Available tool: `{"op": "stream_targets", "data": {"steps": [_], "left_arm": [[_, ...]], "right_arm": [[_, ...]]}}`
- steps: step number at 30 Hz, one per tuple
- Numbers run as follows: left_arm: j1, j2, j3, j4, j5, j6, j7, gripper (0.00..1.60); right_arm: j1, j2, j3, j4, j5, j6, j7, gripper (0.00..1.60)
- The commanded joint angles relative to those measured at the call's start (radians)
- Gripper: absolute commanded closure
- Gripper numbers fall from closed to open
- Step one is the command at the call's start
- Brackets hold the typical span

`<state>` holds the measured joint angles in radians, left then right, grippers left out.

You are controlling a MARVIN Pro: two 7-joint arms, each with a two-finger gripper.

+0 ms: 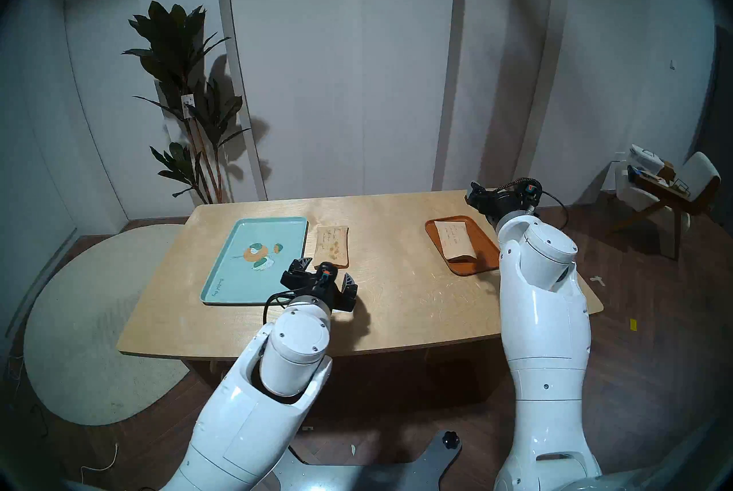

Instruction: Sort the mail into the trays, one tray per recipient

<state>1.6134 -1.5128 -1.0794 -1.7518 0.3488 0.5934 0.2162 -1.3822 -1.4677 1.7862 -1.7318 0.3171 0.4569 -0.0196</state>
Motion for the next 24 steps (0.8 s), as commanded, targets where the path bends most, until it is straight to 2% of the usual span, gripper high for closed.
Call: {"op": "stream_targets", "data": {"steps": [1,5,7,8,14,20,24], "left_arm": [[-0.112,-0.022,0.062,0.063,0.15,0.058,0.066,0.0],[-0.144,-0.035,0.089,0.125,0.253,0.108,0.111,0.0],[-0.182,-0.046,0.108,0.181,0.324,0.158,0.138,0.0],[-0.182,-0.046,0.108,0.181,0.324,0.158,0.138,0.0],[-0.234,-0.06,0.135,0.27,0.446,0.255,0.166,0.0],[-0.268,-0.034,0.172,0.306,0.499,0.348,0.142,0.0],[-0.266,-0.007,0.195,0.283,0.511,0.366,0.087,0.0]], "right_arm": [[0.011,0.003,0.001,-0.021,-0.002,-0.007,-0.002,0.0],[0.011,0.005,0.001,-0.022,0.0,-0.008,-0.003,0.0],[0.01,0.005,0.0,-0.024,0.001,-0.008,-0.004,0.0],[0.01,0.005,0.0,-0.024,0.001,-0.008,-0.004,0.0],[0.008,0.006,-0.002,-0.027,0.001,-0.01,-0.008,0.0],[0.006,0.006,-0.003,-0.031,0.001,-0.011,-0.013,0.0],[0.005,0.007,-0.004,-0.032,0.002,-0.012,-0.016,0.0]]}}
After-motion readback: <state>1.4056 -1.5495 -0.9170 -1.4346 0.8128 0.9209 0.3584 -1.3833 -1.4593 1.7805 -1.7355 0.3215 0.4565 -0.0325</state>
